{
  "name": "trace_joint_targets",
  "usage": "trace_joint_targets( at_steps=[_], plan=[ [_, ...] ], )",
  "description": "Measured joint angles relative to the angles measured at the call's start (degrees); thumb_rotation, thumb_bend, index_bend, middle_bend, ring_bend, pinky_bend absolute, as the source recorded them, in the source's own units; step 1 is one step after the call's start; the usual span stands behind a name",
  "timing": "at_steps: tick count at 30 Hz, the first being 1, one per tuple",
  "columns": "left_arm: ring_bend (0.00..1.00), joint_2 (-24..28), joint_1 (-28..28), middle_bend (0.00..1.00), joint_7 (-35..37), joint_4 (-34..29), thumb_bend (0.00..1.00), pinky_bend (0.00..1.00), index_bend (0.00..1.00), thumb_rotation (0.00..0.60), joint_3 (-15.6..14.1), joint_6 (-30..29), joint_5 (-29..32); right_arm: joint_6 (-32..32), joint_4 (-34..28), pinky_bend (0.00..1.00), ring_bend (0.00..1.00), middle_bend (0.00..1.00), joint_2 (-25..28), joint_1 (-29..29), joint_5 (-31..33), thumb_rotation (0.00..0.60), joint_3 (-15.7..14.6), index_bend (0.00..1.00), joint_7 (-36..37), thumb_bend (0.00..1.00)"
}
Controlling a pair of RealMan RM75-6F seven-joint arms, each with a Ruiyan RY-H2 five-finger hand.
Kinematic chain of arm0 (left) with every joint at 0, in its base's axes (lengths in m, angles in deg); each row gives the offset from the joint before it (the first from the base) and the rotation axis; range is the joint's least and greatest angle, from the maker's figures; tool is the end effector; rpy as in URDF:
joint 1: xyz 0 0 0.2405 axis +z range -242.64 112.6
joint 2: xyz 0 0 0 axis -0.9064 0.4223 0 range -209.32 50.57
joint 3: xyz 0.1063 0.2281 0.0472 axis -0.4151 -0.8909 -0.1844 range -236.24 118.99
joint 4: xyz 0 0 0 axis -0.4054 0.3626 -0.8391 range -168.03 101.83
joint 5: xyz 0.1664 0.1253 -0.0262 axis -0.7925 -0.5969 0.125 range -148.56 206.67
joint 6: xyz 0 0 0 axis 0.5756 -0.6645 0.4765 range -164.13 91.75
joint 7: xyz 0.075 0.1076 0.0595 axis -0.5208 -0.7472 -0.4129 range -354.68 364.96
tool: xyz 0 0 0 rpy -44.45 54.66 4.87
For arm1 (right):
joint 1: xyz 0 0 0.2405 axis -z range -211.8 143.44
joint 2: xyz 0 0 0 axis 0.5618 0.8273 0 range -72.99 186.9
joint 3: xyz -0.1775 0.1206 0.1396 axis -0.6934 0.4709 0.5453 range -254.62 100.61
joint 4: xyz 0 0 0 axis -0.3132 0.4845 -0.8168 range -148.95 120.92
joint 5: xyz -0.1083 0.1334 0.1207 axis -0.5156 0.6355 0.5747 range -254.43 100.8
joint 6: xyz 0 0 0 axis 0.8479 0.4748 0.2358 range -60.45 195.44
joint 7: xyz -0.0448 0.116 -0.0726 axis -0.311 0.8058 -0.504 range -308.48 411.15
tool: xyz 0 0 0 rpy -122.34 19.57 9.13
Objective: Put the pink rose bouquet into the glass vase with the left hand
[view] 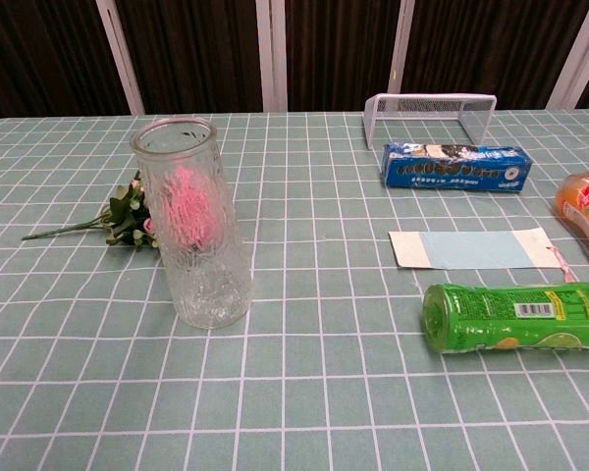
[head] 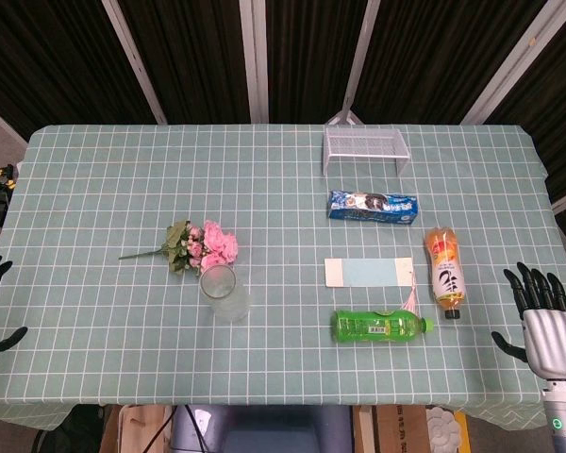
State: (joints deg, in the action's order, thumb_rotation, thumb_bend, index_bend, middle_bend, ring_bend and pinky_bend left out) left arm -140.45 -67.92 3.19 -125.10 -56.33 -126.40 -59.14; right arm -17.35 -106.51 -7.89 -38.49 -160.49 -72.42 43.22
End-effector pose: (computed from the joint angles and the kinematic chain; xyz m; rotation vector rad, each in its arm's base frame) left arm -0.3120 0.1682 0.1849 -1.3815 -0.7764 -0.8811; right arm -0.3141 -0.1840 0.1607 1.3720 -0.8145 0.8017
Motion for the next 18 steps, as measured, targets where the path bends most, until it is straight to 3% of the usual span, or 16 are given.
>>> trace_joint_targets(
  at_steps=[18],
  plan=[
    [0.03, 0.34, 0.37, 0.06, 0.31, -0.28, 0.16, 0.16, 0.12, 0.600, 0.23, -0.41, 0.23, 0.50, -0.34, 0.00, 0.00, 0.04, -0.36, -0.23, 0.02, 0.600, -0.09, 0.10, -0.44, 0.19]
  ],
)
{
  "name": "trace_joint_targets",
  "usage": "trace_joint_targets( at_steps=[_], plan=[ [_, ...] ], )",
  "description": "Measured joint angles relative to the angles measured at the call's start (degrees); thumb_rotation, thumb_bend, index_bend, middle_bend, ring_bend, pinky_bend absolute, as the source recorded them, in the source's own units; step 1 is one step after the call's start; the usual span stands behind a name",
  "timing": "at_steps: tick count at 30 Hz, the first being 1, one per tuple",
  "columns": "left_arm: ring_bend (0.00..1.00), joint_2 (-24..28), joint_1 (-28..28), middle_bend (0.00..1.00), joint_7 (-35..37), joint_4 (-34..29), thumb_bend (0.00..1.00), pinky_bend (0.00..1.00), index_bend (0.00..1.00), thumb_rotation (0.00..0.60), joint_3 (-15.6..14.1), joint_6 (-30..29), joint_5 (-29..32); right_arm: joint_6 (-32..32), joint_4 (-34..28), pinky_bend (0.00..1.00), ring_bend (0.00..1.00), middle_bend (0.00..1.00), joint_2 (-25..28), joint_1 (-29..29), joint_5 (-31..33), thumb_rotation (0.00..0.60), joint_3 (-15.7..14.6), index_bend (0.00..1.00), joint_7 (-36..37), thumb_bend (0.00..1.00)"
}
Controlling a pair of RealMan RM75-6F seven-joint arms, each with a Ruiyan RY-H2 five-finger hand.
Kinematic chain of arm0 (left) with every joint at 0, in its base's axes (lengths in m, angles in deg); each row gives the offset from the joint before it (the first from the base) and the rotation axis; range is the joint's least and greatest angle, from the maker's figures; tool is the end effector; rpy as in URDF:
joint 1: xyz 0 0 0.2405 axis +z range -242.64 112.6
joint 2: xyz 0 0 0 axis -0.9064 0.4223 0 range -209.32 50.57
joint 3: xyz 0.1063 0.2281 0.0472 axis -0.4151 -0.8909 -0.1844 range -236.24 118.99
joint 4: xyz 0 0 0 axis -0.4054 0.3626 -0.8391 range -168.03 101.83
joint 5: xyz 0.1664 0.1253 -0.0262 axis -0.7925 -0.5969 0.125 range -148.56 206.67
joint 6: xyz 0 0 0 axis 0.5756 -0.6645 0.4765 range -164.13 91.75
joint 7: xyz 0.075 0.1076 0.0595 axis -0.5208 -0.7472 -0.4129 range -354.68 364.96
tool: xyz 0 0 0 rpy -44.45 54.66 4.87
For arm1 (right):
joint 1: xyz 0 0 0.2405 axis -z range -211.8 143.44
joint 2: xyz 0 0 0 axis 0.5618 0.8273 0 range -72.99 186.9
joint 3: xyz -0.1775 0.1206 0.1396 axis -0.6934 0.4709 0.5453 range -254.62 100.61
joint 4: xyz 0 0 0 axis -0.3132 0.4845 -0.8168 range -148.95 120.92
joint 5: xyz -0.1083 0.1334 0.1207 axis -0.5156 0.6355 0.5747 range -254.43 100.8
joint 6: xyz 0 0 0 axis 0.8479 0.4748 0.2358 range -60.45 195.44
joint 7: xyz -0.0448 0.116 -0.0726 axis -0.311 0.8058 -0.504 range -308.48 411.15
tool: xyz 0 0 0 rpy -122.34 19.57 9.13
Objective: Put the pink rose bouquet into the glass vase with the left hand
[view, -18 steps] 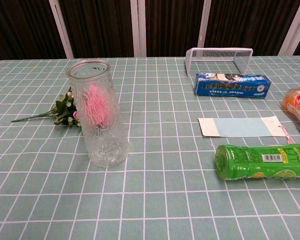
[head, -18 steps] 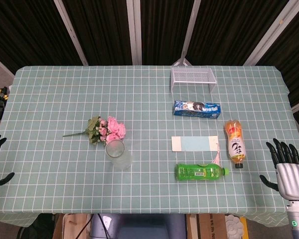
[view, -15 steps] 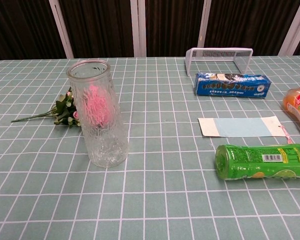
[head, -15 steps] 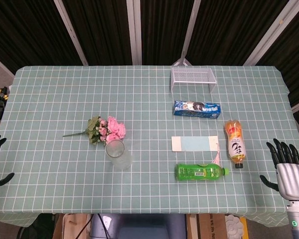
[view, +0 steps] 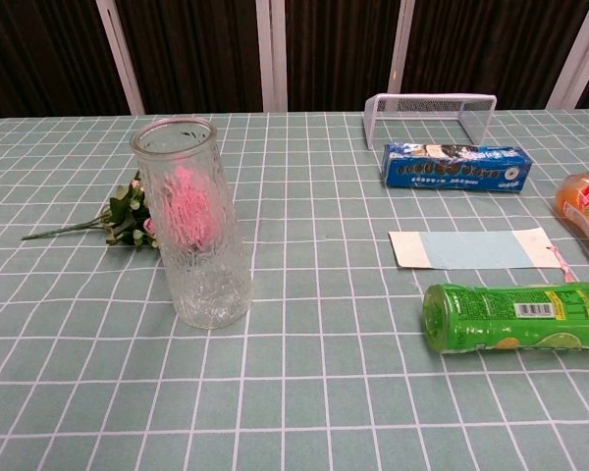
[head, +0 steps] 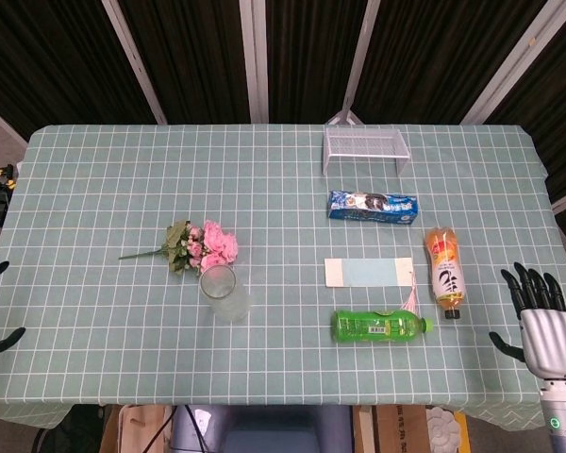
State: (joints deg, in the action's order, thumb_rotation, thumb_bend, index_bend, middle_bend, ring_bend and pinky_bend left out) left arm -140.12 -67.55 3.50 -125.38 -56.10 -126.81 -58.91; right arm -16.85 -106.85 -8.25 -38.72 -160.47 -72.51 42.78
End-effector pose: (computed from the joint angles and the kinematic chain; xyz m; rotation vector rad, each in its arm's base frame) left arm -0.3122 0.1669 0.1880 -1.3676 -0.7769 -0.8847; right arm -0.3123 -0.1849 0.1567 1.3801 -0.8235 0.8019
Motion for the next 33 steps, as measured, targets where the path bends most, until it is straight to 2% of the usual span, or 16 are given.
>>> trace_joint_targets(
  at_steps=[10, 15, 18, 24, 28, 33],
  plan=[
    [0.00, 0.19, -0.80, 0.05, 2.11, 0.91, 0.15, 0.13, 0.12, 0.600, 0.38, 2.41, 1.63, 1.28, -0.13, 0.00, 0.00, 0.04, -0.17, -0.35, 0.82, 0.600, -0.13, 0.10, -0.08, 0.19],
    [0.00, 0.50, -1.93, 0.05, 5.75, 1.39, 0.15, 0.13, 0.12, 0.600, 0.44, 4.82, 1.78, 1.10, -1.29, 0.00, 0.00, 0.04, 0.10, 0.04, 1.77, 0.600, -0.01, 0.10, -0.13, 0.19],
    [0.00, 0.96, -3.94, 0.05, 6.17, 1.13, 0.15, 0.13, 0.11, 0.600, 1.14, 8.59, 3.00, 1.41, -1.26, 0.00, 0.00, 0.04, -0.22, -0.14, 2.39, 0.600, 0.28, 0.10, -0.29, 0.19],
    [0.00, 2.27, -9.55, 0.03, 2.53, -1.67, 0.15, 0.09, 0.11, 0.600, 3.05, 19.20, 8.33, 3.45, -1.02, 0.00, 0.00, 0.04, -1.04, -0.96, 3.15, 0.600, 0.03, 0.10, -1.60, 0.19],
    [0.00, 2.41, -14.00, 0.03, -1.59, -3.43, 0.14, 0.09, 0.10, 0.600, 4.27, 27.06, 14.22, 3.45, -1.51, 0.00, 0.00, 0.04, -0.81, -0.97, 3.05, 0.600, -0.07, 0.10, -1.13, 0.19],
    [0.00, 0.17, -19.11, 0.02, -6.96, -4.16, 0.11, 0.07, 0.09, 0.600, 6.44, 31.56, 21.04, 3.88, -1.42, 0.00, 0.00, 0.04, -0.87, -1.07, 3.66, 0.600, 0.02, 0.10, -0.83, 0.19]
  ],
)
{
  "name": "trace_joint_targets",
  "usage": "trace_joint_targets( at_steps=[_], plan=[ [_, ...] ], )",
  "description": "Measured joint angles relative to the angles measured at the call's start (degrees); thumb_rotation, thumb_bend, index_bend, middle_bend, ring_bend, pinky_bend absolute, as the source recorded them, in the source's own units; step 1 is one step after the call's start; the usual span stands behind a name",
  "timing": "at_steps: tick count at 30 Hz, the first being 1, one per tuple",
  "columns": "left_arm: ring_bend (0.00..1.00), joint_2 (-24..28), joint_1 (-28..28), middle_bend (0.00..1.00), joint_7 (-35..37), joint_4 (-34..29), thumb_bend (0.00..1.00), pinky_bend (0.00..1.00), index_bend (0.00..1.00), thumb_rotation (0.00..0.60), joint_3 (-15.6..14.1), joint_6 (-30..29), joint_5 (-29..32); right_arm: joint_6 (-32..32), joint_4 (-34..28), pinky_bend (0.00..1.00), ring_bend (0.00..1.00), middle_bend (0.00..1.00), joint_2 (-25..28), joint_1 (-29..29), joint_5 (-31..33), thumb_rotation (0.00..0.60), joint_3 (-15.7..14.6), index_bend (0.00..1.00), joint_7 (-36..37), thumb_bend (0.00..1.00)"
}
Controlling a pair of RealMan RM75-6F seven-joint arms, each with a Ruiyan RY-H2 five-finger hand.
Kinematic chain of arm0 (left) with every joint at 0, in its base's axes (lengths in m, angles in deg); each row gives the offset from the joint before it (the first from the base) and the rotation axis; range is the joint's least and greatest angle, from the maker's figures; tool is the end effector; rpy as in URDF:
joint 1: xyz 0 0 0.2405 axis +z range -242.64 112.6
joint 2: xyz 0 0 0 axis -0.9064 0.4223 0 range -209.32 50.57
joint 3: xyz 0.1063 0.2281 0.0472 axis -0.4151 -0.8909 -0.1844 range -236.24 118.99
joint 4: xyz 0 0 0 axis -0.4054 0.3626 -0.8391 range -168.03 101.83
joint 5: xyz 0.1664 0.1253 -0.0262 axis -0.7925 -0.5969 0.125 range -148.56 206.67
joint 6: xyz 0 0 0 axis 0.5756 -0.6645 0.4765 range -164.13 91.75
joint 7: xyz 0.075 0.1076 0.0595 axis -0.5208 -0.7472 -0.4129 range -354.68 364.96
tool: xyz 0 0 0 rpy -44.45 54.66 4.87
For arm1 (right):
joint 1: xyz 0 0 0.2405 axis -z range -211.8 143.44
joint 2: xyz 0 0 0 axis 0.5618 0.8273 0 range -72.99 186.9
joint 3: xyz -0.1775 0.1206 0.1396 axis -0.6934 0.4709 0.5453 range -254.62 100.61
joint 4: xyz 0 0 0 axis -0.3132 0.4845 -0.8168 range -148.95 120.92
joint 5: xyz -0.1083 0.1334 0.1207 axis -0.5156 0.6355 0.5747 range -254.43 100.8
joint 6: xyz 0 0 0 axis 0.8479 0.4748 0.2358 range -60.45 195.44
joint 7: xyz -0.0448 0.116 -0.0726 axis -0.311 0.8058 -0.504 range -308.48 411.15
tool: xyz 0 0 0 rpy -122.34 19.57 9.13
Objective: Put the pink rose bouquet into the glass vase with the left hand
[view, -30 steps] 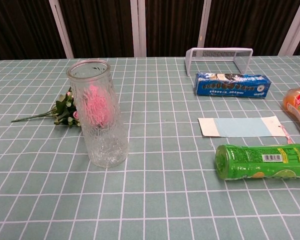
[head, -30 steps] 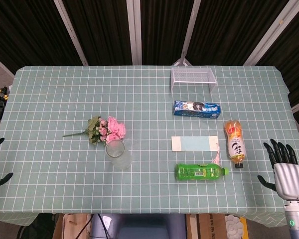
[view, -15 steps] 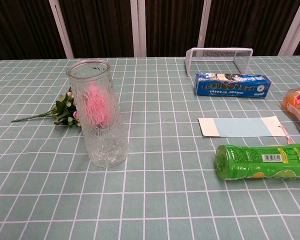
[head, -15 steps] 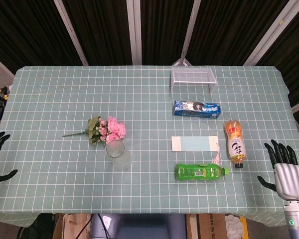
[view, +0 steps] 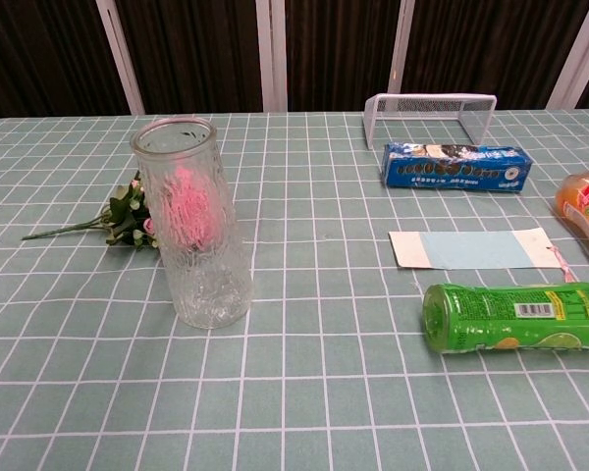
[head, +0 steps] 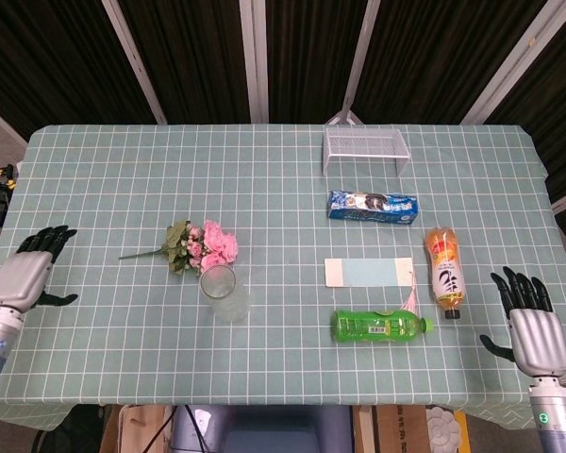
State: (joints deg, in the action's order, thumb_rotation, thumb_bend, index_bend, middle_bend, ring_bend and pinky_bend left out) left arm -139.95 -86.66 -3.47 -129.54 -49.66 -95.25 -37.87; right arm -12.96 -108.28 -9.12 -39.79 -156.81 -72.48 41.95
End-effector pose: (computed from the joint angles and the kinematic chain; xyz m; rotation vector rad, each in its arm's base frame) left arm -0.2842 0.2817 0.1422 -1.5356 -1.0488 -0.7065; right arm -0.3141 -0.1895 0.1432 1.3777 -0.9136 0.7657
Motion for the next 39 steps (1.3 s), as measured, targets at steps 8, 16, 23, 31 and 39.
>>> trace_joint_targets(
  at_steps=[8, 16, 23, 31, 39],
  plan=[
    [0.00, -7.50, -7.01, 0.02, -5.87, 1.80, 0.10, 0.07, 0.09, 0.600, 3.08, 3.56, 7.45, 0.40, 0.67, 0.00, 0.00, 0.04, -0.70, -0.30, 1.24, 0.600, 0.48, 0.10, -0.49, 0.19],
    [0.00, -16.64, -15.50, 0.03, -13.66, 7.12, 0.10, 0.07, 0.09, 0.600, 4.42, 7.46, 17.52, 1.09, 1.10, 0.00, 0.00, 0.04, -1.29, -0.55, 2.78, 0.600, 0.73, 0.10, -1.79, 0.19],
    [0.00, -22.94, -20.87, 0.05, -18.02, 10.98, 0.10, 0.07, 0.09, 0.600, 4.62, 8.66, 22.44, 1.29, 1.19, 0.00, 0.00, 0.04, -1.32, -0.61, 3.20, 0.600, 0.73, 0.10, -1.96, 0.19],
    [0.04, -26.86, -23.75, 0.14, -20.74, 11.89, 0.10, 0.13, 0.12, 0.600, 4.79, 6.49, 23.64, 1.07, 1.34, 0.00, 0.00, 0.04, -1.10, -0.55, 3.24, 0.600, 0.82, 0.10, -1.64, 0.19],
    [0.04, -30.76, -26.11, 0.13, -26.10, 14.07, 0.11, 0.13, 0.14, 0.600, 3.32, 4.19, 25.96, 1.44, 1.67, 0.00, 0.00, 0.04, -0.68, -0.43, 3.98, 0.600, 1.04, 0.10, 0.02, 0.19]
  ],
)
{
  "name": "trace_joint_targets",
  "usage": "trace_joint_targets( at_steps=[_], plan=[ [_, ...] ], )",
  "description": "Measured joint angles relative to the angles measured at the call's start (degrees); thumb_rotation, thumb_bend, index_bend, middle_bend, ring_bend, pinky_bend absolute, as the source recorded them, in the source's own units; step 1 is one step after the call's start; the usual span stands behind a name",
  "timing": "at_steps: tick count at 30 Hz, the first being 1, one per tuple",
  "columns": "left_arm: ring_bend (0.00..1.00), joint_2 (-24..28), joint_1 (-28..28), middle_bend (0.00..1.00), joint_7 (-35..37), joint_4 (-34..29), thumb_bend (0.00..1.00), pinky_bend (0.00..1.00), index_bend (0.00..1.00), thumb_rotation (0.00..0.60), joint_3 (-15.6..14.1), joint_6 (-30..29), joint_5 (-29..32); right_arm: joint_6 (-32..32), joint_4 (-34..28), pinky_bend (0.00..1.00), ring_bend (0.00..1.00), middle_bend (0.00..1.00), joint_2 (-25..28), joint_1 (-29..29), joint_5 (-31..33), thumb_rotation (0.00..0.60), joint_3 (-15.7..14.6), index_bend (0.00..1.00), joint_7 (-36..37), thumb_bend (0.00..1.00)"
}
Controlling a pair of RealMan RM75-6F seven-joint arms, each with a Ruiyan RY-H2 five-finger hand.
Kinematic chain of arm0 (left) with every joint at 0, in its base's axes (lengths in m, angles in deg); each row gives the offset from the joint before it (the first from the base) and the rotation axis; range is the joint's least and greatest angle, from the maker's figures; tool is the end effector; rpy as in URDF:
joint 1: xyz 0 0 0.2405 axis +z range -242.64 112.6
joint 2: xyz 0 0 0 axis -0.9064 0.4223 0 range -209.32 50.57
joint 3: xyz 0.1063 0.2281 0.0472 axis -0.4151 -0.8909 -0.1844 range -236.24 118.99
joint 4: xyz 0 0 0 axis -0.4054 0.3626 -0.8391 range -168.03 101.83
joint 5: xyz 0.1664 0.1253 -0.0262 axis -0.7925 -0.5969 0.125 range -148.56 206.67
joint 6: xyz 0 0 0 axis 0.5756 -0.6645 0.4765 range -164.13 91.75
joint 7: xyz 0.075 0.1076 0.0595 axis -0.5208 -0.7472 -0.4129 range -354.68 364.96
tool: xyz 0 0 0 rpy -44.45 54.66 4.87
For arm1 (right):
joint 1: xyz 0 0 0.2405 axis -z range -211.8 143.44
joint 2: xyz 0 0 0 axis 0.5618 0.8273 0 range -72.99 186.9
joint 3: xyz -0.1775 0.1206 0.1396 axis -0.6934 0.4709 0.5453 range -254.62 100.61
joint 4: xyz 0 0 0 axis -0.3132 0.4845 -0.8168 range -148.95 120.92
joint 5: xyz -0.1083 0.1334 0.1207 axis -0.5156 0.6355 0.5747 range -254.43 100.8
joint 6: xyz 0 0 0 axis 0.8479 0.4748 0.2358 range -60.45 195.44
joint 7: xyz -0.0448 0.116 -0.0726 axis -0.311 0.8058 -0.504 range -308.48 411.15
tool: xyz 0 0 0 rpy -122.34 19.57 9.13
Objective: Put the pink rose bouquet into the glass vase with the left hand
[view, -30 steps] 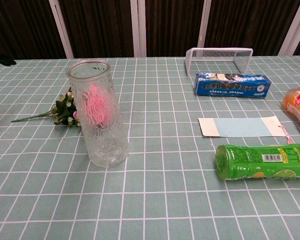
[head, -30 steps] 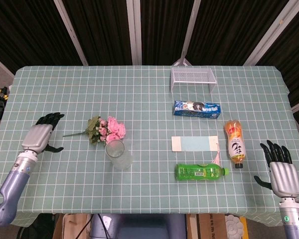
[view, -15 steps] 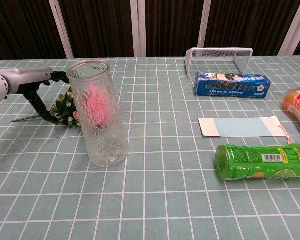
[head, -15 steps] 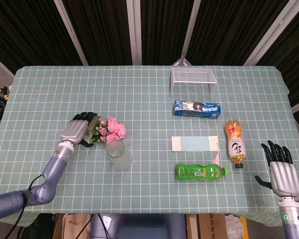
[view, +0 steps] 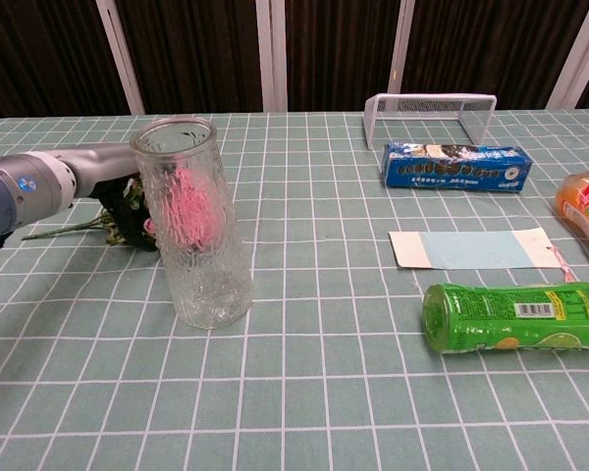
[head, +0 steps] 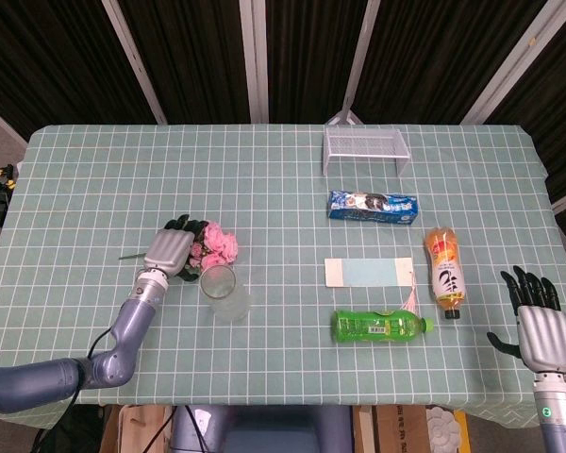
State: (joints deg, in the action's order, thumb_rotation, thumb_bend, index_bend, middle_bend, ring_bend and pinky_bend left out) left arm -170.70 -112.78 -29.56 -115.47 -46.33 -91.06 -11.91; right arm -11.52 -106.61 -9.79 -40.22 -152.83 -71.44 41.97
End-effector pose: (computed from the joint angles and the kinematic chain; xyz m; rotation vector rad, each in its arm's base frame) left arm -0.1538 0.3697 -0.0239 -1.7508 -1.0201 -0.6945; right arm -0.3265 -0.1951 0.1448 1.3288 -0.9388 0.7236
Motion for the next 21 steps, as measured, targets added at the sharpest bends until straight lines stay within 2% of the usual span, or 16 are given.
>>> trace_joint_targets(
  at_steps=[6, 8, 13, 17, 21],
  plan=[
    [0.03, -2.31, -1.03, 0.12, -1.68, 2.84, 0.11, 0.11, 0.14, 0.600, -0.56, -0.68, 2.14, 0.22, 0.34, 0.00, 0.00, 0.04, -0.30, -0.18, 0.01, 0.600, -0.03, 0.10, -0.15, 0.19],
    [0.04, -2.79, -1.31, 0.14, -2.09, 3.63, 0.16, 0.12, 0.16, 0.600, -0.79, -0.55, 2.62, 0.27, 0.39, 0.00, 0.00, 0.04, -0.43, -0.23, -0.04, 0.600, -0.09, 0.10, -0.27, 0.19],
    [0.18, -4.06, -1.73, 0.28, -2.30, 5.78, 0.36, 0.28, 0.26, 0.600, -1.11, -0.50, 2.52, 0.14, 0.45, 0.00, 0.00, 0.04, -0.70, -0.30, -0.30, 0.600, -0.15, 0.10, -0.44, 0.19],
    [0.27, -5.03, -1.66, 0.38, -1.00, 7.31, 0.42, 0.38, 0.35, 0.600, -1.13, -1.06, 0.62, -0.12, 0.51, 0.00, 0.00, 0.04, -0.93, -0.30, -0.53, 0.600, -0.17, 0.10, -0.48, 0.19],
    [0.29, -5.93, -1.30, 0.41, 1.52, 8.85, 0.43, 0.40, 0.38, 0.600, -1.07, -1.88, -2.49, -0.09, 0.60, 0.00, 0.00, 0.04, -1.17, -0.34, -0.45, 0.600, -0.17, 0.10, -0.71, 0.19]
  ],
)
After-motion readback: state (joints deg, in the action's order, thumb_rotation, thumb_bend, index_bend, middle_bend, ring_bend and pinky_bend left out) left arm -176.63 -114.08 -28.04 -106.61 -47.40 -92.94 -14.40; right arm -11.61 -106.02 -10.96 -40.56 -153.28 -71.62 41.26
